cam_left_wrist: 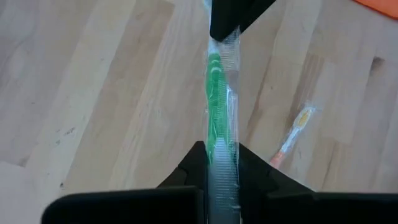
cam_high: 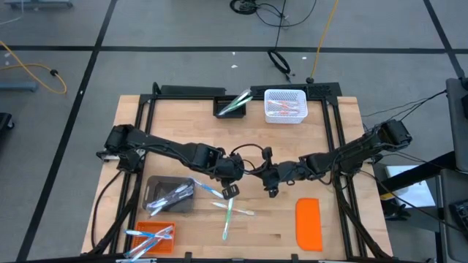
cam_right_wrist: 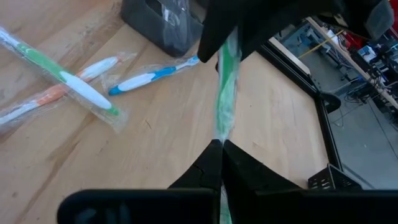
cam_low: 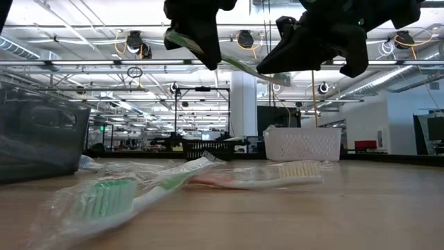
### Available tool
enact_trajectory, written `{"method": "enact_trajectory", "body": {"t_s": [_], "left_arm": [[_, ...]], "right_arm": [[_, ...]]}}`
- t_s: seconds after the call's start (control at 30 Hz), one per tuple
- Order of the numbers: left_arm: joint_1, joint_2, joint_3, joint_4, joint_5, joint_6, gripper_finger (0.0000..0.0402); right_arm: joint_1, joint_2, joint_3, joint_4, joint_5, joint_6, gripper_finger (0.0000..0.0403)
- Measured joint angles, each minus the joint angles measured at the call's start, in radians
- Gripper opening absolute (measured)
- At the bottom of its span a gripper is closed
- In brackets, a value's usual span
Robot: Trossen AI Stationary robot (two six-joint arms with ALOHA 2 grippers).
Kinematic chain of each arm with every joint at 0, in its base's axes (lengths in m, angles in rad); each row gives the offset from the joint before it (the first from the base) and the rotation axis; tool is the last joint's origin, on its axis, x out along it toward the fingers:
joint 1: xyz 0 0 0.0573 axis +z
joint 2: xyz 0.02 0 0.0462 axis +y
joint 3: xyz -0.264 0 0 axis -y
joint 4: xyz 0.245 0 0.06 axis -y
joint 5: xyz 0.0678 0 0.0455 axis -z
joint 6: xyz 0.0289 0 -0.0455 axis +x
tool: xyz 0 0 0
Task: Pick & Place Toothbrushes
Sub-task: Put the green toothbrush into the black bin
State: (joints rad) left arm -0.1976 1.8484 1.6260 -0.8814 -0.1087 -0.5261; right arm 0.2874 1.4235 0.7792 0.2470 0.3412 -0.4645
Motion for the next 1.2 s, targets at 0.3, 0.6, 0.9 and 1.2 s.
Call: {"method": "enact_trajectory", "body": {"t_s": [0.3,0.6,0.9,1.2], "left_arm": [[0.0,0.0,0.0,-0.033,-0.084,-0.014,0.0035],[0.024,0.0,0.0,-0.143,-0.277,-0.074,0.0035],[0.096,-0.001,0.0,-0.19,-0.509,-0.06,0.0035],[0.23,-0.002,-0.048,-0.086,-0.574,0.059,0.0035]], "right_arm": [[0.0,0.0,0.0,0.002,0.003,0.014,0.0015],[0.0,-0.001,0.0,0.01,0.08,0.013,0.0086],[0.002,-0.001,0.0,-0.006,0.077,0.081,0.0124],[0.037,-0.001,0.0,-0.082,0.073,0.138,0.0125]]}}
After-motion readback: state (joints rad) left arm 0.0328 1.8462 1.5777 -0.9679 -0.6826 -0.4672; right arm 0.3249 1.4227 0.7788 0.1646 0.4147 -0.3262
